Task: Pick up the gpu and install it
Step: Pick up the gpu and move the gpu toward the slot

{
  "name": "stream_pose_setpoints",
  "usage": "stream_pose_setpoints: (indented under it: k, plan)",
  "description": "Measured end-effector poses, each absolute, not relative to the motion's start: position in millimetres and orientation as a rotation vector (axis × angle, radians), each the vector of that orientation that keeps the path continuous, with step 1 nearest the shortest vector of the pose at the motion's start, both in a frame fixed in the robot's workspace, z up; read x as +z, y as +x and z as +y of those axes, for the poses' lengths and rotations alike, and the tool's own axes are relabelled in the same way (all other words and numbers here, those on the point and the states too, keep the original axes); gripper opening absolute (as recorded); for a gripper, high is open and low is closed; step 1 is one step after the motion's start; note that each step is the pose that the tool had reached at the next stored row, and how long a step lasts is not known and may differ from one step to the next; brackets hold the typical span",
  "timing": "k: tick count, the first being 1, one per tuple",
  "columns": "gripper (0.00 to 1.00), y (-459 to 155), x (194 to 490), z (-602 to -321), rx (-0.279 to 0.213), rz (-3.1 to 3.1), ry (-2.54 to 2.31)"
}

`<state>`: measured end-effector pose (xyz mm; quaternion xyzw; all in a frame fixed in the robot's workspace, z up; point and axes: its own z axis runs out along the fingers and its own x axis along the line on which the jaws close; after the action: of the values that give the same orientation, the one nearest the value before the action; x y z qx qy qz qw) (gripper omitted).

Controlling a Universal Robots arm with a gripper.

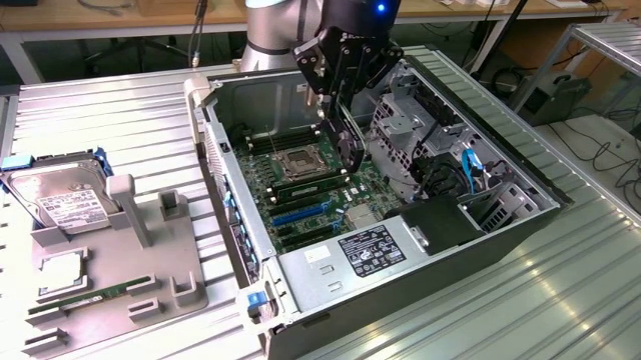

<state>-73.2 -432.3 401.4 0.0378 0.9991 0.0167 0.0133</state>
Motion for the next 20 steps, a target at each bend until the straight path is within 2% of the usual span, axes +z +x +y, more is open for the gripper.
stream_pose_setpoints:
  k: [20]
  plan:
    - [0.27, -58, 395, -430, 0.049, 3.112, 0.118]
